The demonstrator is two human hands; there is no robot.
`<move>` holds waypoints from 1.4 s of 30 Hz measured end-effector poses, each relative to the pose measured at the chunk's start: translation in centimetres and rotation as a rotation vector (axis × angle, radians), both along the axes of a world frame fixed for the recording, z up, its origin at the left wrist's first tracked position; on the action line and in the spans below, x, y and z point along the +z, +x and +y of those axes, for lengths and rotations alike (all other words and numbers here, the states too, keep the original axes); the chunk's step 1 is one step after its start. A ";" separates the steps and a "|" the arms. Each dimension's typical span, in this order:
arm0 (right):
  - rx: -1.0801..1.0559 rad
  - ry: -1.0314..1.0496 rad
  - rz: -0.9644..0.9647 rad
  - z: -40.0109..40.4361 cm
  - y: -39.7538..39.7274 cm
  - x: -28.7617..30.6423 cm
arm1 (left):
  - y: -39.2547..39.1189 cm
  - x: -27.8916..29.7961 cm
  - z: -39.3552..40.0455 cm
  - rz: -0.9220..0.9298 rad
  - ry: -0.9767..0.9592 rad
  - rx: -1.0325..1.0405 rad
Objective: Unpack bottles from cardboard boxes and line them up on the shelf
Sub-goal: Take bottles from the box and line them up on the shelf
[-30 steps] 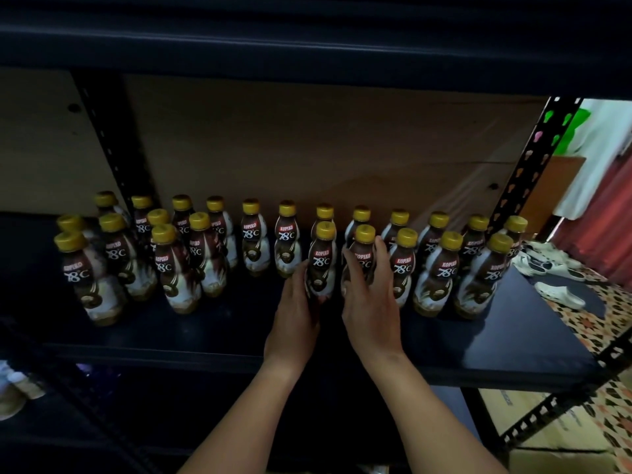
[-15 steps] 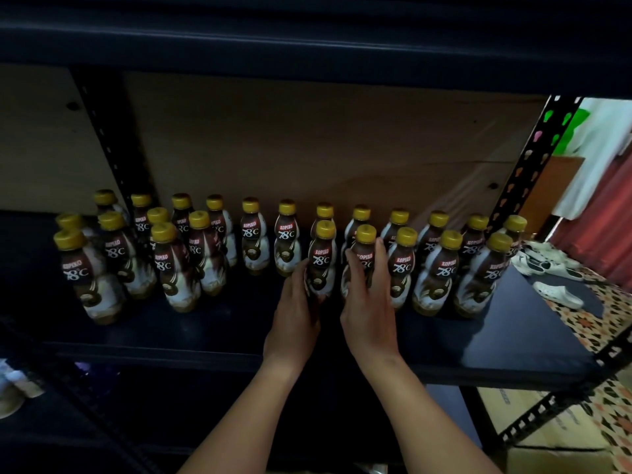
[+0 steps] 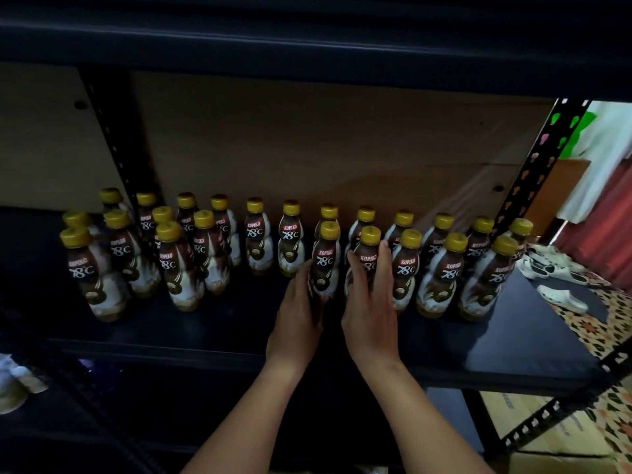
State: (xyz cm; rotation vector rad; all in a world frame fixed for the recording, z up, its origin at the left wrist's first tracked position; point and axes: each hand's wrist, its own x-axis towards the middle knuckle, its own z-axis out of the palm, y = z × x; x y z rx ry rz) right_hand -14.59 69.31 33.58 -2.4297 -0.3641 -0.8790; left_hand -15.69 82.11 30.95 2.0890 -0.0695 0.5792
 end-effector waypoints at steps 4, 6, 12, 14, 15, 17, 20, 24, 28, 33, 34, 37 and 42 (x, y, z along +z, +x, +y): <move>0.003 0.015 -0.071 0.5 -0.5 0.0 | -0.2 0.1 0.0 0.000 -0.009 0.005; 0.033 0.014 -0.134 1.1 -0.6 -0.1 | -0.3 0.2 0.0 0.016 -0.018 0.022; 0.281 0.047 -0.263 5.0 -0.9 0.6 | -2.8 1.2 3.1 -0.098 -0.170 0.186; 0.393 0.044 -0.257 7.0 -0.7 1.5 | -4.1 1.6 6.0 -0.233 -0.003 0.403; 0.442 0.051 -0.235 8.2 -0.6 1.9 | -4.6 1.8 7.6 -0.294 0.058 0.513; 0.510 0.082 -0.127 10.7 -0.1 2.8 | -5.0 2.5 10.8 -0.345 0.061 0.651; 0.535 0.133 0.049 14.7 0.7 3.9 | -5.1 3.7 14.4 -0.309 -0.010 0.627; 0.548 0.165 0.136 18.3 2.1 5.2 | -4.6 3.6 17.2 -0.178 -0.068 0.441; 0.511 0.189 0.202 19.9 3.0 5.5 | -4.0 2.7 18.1 -0.107 -0.062 0.410; 0.496 0.127 0.182 20.2 3.3 5.7 | -3.9 2.2 18.1 -0.121 -0.016 0.426; 0.516 0.128 0.190 20.0 3.1 5.9 | -4.0 2.2 18.1 -0.121 -0.017 0.429; 0.542 0.100 0.204 18.5 2.5 6.2 | -4.3 2.2 17.6 -0.113 -0.035 0.420; 0.482 0.000 0.250 14.4 1.8 7.0 | -4.0 2.3 15.4 -0.110 -0.048 0.353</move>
